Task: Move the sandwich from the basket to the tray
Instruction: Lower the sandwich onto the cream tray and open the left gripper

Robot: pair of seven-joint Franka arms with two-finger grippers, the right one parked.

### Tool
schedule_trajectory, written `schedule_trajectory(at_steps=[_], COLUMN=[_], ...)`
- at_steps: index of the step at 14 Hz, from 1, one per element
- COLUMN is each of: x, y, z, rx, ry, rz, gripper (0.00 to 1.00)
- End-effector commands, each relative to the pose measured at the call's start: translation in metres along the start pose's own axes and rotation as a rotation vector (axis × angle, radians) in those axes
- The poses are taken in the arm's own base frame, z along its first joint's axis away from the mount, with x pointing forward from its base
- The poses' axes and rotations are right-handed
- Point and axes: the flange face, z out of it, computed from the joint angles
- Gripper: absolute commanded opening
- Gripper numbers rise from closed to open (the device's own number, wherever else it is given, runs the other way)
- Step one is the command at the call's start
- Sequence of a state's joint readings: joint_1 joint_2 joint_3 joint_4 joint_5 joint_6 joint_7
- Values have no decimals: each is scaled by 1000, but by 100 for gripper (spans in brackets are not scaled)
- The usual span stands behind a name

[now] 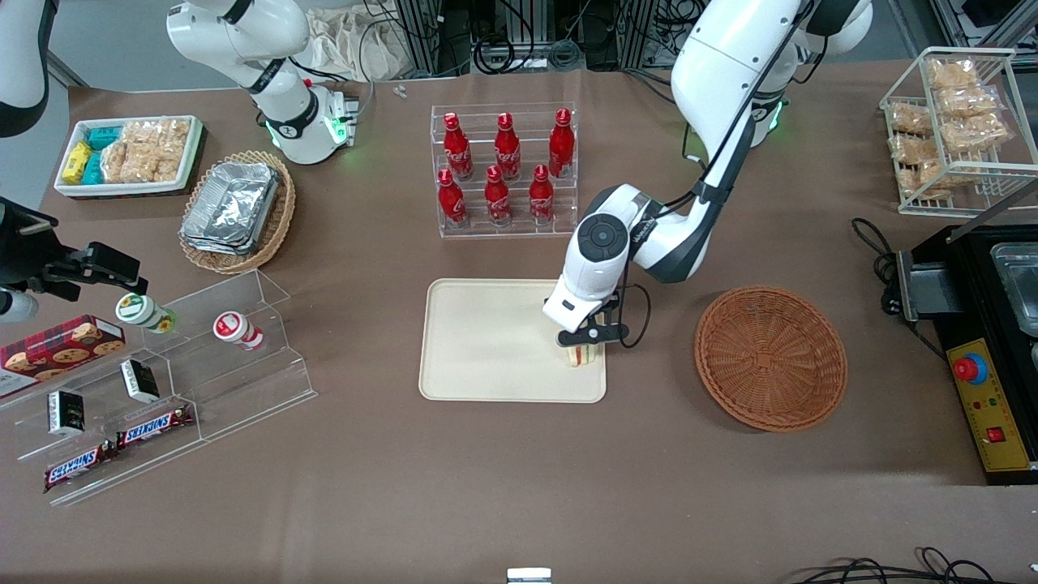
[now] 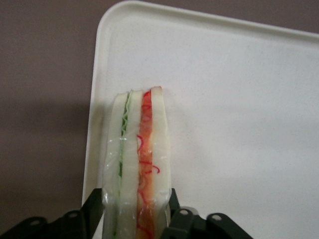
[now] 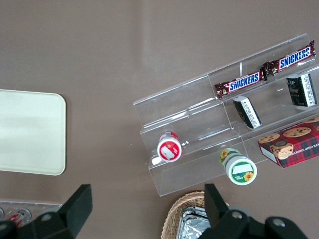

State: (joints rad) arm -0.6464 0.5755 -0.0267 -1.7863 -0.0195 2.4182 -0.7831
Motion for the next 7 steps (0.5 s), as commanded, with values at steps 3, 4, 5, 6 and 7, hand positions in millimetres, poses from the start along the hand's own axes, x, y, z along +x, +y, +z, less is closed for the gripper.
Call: schedule_trajectory(at_steps=[3,4,5,6,7], x=[30,35,41,46,53], y=[-14,-21,-32,-45,-62], z=[-52,-70,-83,-97,-116], rx=[16,44,73,88,88], ry=[35,14,-3,-16,-11], rz=[-113,-124,-152,-177,-195], gripper=[100,100,100,100,100])
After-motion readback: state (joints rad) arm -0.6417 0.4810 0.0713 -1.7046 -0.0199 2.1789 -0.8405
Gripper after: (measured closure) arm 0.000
